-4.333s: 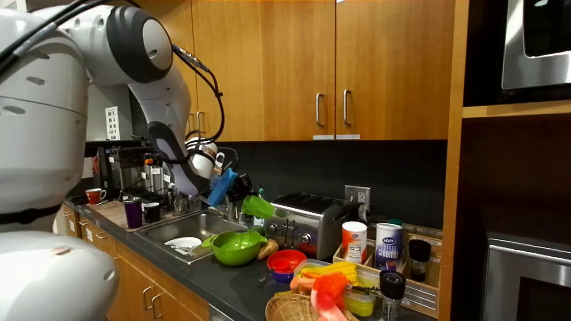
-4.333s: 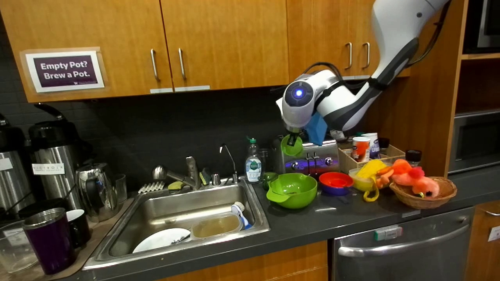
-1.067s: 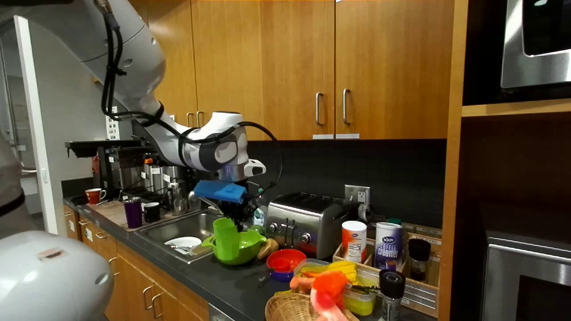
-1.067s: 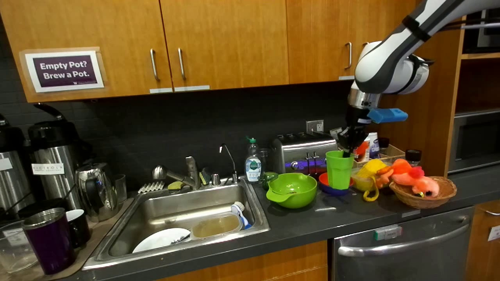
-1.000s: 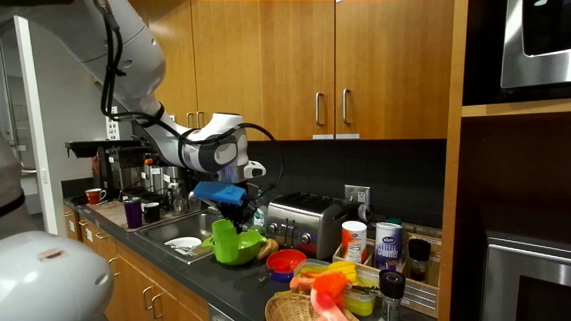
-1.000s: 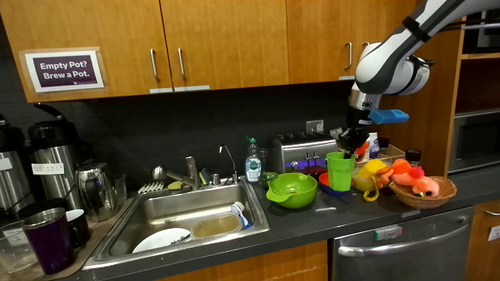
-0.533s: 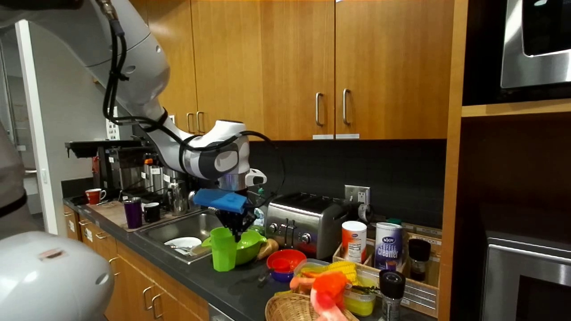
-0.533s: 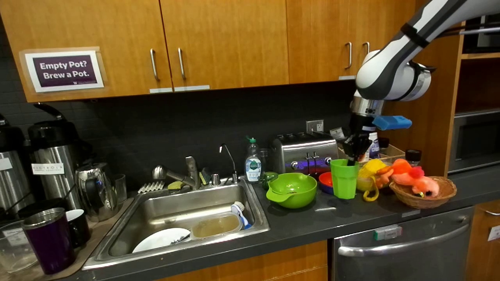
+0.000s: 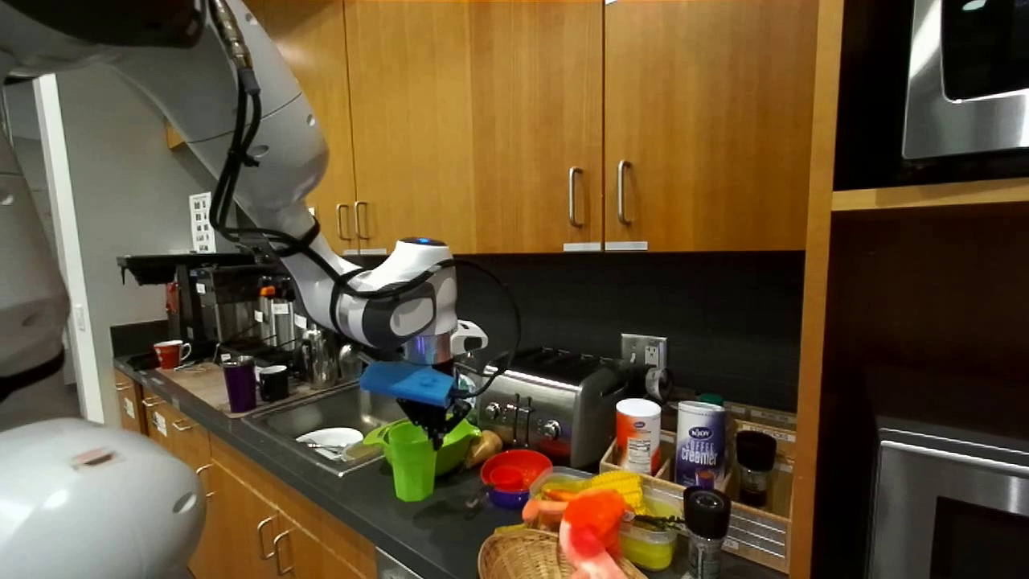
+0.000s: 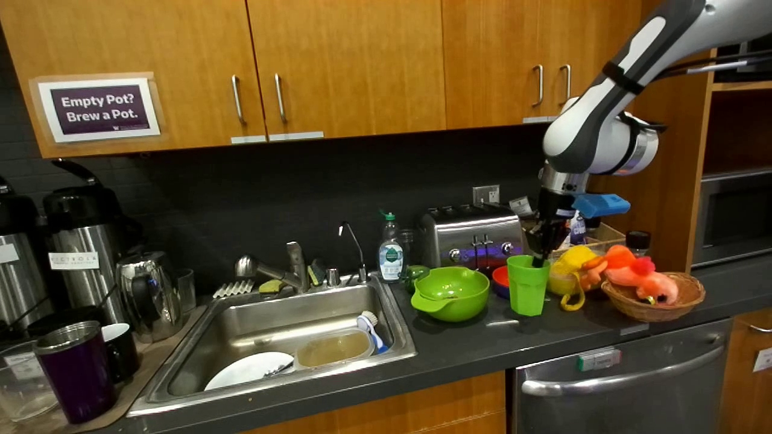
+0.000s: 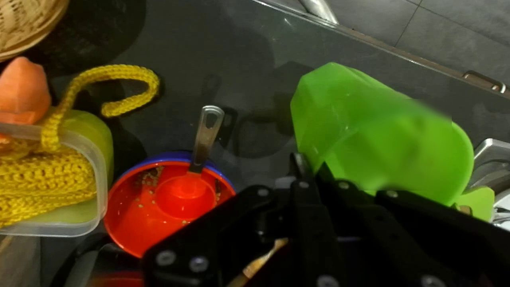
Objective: Put the beans in the green cup into the green bowl
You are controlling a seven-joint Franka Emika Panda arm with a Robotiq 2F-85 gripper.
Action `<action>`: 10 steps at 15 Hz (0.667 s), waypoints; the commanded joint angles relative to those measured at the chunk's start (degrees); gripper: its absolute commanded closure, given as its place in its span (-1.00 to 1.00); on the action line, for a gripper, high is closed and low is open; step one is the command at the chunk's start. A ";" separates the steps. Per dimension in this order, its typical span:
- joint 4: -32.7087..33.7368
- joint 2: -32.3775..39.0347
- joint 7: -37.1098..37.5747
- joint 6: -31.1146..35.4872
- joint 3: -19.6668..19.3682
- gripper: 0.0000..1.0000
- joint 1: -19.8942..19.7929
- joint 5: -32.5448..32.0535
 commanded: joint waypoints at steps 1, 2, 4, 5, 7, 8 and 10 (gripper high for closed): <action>0.58 3.65 -5.31 3.81 -1.04 0.98 1.50 5.49; 0.82 4.47 -7.14 4.28 -1.08 0.98 1.72 7.53; 1.03 5.81 -9.94 5.37 -0.73 0.98 1.62 10.63; 1.17 6.31 -10.86 5.63 -0.47 0.98 1.38 11.55; 1.35 7.11 -12.77 6.14 -0.11 0.98 1.00 13.23; 1.52 7.35 -13.14 6.03 0.09 0.98 0.80 13.55; 1.82 7.98 -14.46 6.42 -0.33 0.98 1.19 14.50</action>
